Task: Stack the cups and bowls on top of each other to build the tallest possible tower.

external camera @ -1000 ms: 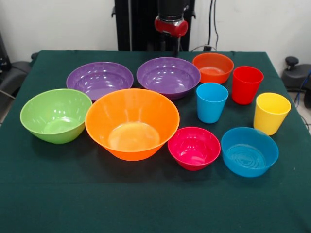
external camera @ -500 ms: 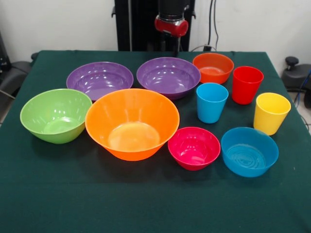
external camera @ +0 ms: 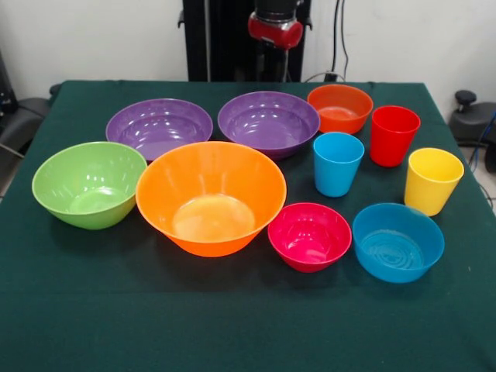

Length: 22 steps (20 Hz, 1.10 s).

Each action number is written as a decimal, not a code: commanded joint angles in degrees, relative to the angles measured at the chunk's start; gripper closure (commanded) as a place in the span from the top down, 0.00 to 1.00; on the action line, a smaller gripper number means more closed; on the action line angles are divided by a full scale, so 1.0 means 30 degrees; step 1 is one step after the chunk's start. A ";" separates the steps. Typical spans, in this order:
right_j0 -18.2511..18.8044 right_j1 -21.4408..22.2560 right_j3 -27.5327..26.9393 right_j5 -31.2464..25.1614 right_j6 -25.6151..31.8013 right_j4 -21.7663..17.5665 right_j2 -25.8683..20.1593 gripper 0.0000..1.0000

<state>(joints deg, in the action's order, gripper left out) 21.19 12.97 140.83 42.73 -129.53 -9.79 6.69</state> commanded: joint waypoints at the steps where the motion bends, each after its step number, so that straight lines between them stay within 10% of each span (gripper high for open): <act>1: -0.1265 0.3348 0.0953 -0.4073 -0.2521 0.2014 -0.1245 1.00; 5: -0.1939 0.4976 0.1274 -0.5447 -0.2166 0.2347 -0.0970 1.00; 22: -0.1523 0.4140 0.0172 -0.5789 -0.2777 0.1402 -0.1092 1.00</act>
<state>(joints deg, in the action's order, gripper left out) 16.73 26.89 147.04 30.90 -129.53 -8.11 7.29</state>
